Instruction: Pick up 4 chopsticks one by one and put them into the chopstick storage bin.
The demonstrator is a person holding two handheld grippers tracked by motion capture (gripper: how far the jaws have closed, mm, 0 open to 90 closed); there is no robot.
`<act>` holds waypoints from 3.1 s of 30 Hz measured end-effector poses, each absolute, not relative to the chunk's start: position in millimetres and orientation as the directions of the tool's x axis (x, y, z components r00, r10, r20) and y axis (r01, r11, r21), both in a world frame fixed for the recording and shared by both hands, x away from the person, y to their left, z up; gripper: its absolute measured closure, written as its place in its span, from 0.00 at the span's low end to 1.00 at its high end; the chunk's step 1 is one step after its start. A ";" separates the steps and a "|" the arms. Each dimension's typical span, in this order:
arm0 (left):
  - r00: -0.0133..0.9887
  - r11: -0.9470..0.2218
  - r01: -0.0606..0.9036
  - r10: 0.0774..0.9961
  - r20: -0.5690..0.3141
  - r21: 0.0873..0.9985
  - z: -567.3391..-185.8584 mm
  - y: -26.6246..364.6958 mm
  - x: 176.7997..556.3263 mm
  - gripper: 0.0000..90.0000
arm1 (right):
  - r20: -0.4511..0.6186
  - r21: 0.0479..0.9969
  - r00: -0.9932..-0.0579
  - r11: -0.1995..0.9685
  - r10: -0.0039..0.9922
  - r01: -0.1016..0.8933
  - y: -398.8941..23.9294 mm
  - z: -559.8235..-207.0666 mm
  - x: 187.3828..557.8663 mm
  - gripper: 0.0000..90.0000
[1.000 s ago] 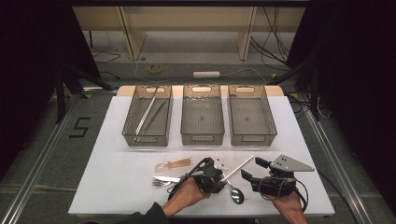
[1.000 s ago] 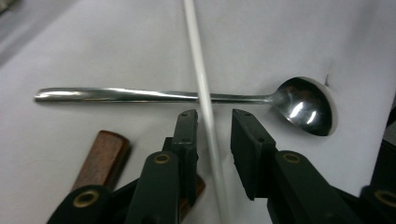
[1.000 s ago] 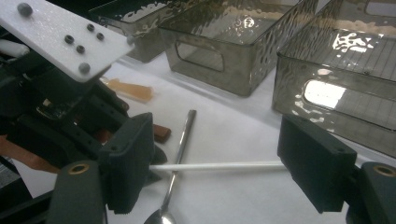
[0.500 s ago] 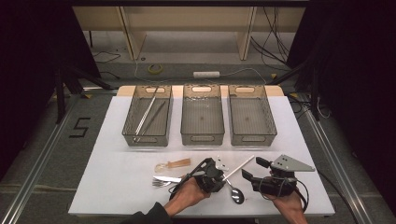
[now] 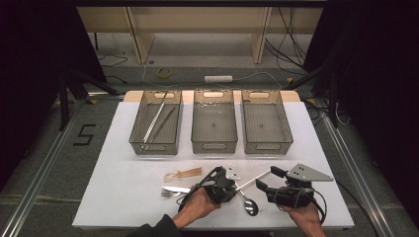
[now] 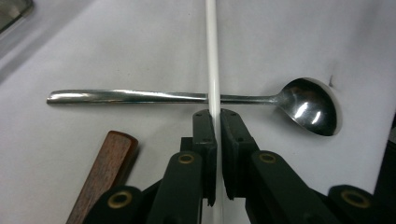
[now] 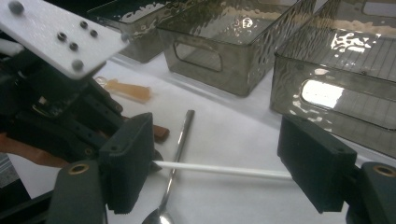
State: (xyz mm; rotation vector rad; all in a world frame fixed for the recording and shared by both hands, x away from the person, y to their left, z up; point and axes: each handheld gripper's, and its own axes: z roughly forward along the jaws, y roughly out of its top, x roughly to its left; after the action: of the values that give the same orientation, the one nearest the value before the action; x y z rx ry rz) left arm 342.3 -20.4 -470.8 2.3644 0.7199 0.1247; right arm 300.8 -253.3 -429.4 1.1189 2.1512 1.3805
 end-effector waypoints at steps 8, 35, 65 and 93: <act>0.843 -0.606 0.452 0.530 -0.092 0.655 -453.4 -4.8 342.5 0.95 | 0.122 0.879 -0.625 0.208 0.771 0.429 -254.4 -429.0 300.6 0.31; 0.756 -0.410 0.466 0.645 -0.111 0.784 -390.3 60.5 376.7 0.95 | 0.119 0.876 -0.629 0.217 0.769 0.431 -252.8 -430.3 300.9 0.31; 0.538 -0.231 0.541 0.834 -0.121 0.809 -375.0 157.2 437.3 0.95 | 0.124 0.875 -0.627 0.212 0.769 0.434 -252.8 -430.9 301.5 0.31; 0.363 -0.115 0.618 0.919 -0.152 0.778 -402.2 216.2 490.5 0.95 | 0.129 0.874 -0.627 0.211 0.768 0.438 -252.7 -431.5 301.9 0.31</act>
State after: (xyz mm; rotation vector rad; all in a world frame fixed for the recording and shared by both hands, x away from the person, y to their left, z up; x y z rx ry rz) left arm 490.5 216.2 -402.2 1.8286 1.3457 0.4768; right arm 301.9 -252.7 -431.5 1.1289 2.1584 1.3827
